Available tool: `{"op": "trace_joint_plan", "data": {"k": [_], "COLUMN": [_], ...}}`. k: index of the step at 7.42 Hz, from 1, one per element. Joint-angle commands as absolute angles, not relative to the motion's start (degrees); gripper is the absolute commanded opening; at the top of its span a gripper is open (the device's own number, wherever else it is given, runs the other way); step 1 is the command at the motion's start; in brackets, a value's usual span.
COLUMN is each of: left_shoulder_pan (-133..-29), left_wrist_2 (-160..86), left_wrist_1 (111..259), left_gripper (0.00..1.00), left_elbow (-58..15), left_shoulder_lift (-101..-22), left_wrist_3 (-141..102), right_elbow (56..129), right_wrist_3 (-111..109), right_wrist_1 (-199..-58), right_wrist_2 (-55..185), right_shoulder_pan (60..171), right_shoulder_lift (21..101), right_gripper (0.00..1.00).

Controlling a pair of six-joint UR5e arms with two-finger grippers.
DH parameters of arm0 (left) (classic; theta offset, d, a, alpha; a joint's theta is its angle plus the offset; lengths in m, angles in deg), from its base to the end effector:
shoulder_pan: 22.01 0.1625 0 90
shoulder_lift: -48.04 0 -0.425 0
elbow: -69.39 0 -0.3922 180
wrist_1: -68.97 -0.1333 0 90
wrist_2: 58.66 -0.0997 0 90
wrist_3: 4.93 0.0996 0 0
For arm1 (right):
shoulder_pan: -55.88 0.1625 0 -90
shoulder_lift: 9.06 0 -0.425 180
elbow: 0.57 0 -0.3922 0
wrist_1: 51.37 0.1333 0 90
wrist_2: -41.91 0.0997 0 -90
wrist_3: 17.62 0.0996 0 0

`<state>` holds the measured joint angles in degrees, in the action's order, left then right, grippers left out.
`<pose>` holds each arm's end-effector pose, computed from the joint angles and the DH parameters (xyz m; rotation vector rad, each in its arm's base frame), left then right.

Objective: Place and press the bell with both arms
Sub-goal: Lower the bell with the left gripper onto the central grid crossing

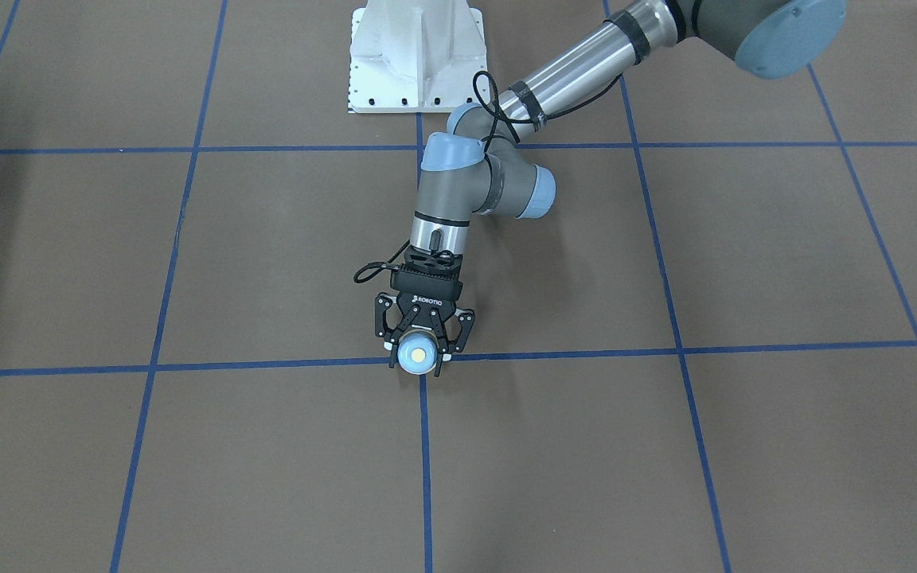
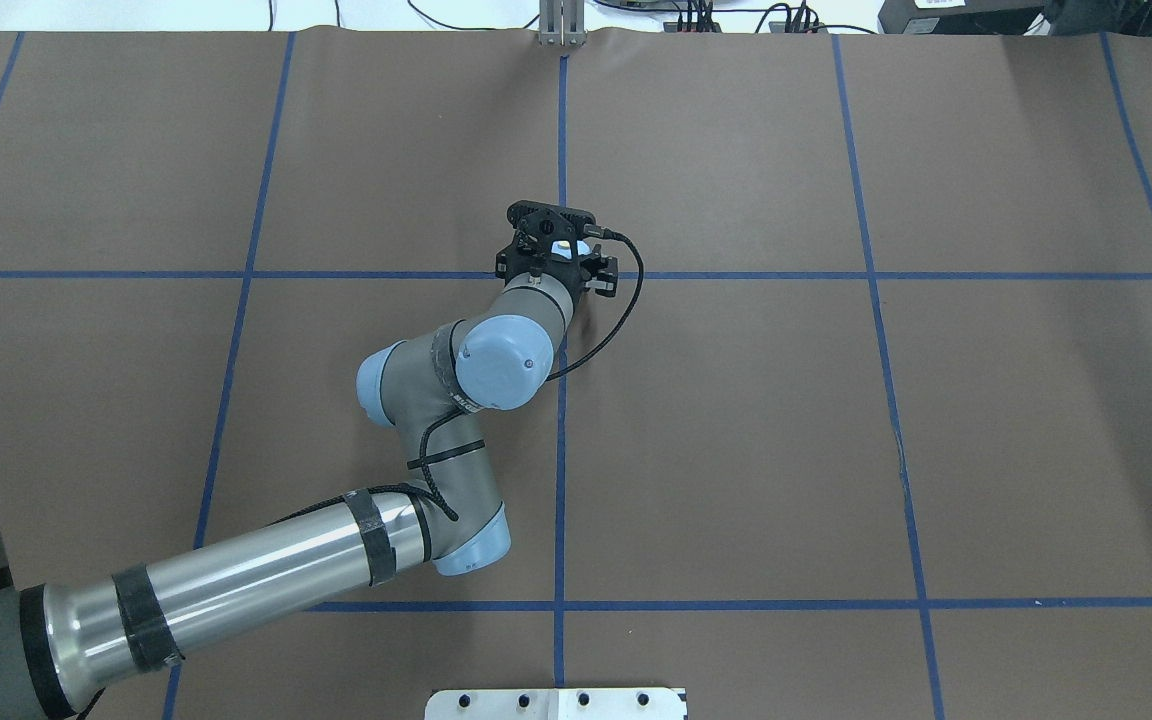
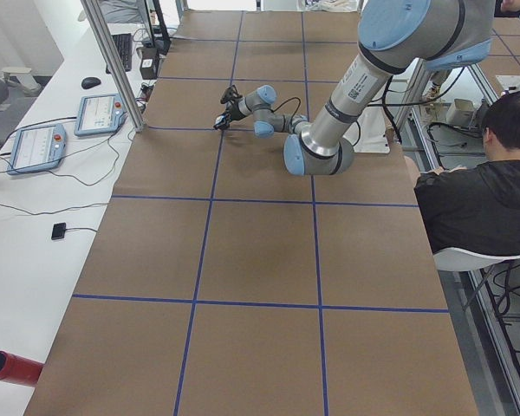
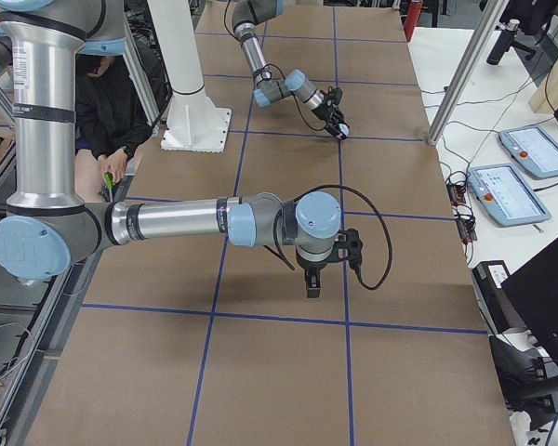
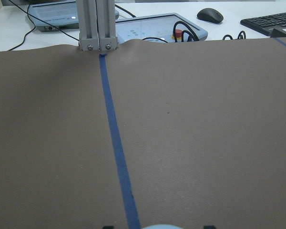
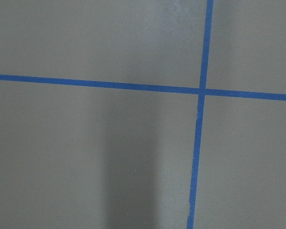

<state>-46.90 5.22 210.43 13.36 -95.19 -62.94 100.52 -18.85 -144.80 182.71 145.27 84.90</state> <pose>0.6766 -0.5092 0.2230 0.9231 0.8747 -0.1744 0.0512 -0.4639 0.5942 0.0651 -0.8861 -0.0586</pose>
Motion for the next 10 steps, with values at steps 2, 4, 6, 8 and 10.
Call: {"op": "trace_joint_plan", "data": {"k": [2,4,6,8,10], "left_shoulder_pan": [-46.6,-46.7,-46.7,-47.5,-52.7], "left_wrist_2": [4.0,4.0,4.1,4.8,15.2], "left_wrist_1": [210.5,210.3,210.3,210.1,203.6], "left_gripper": [0.0,0.99,1.0,1.0,1.0], "left_elbow": [13.4,13.4,13.0,10.9,6.4], "left_shoulder_lift": [-95.1,-95.1,-95.1,-95.4,-95.4], "left_wrist_3": [-62.9,-63.0,-63.0,-62.9,-62.2], "right_elbow": [100.5,100.5,100.5,100.8,100.8], "right_wrist_3": [-18.8,-18.8,-18.8,-18.8,-18.7], "right_wrist_1": [-144.8,-144.9,-144.9,-145.2,-145.4], "right_wrist_2": [182.7,182.7,182.7,182.5,181.3], "right_shoulder_pan": [145.3,145.3,145.3,145.3,143.3], "right_shoulder_lift": [84.9,84.8,84.8,84.5,84.0], "right_gripper": [1.0,1.0,1.0,1.0,1.0]}}
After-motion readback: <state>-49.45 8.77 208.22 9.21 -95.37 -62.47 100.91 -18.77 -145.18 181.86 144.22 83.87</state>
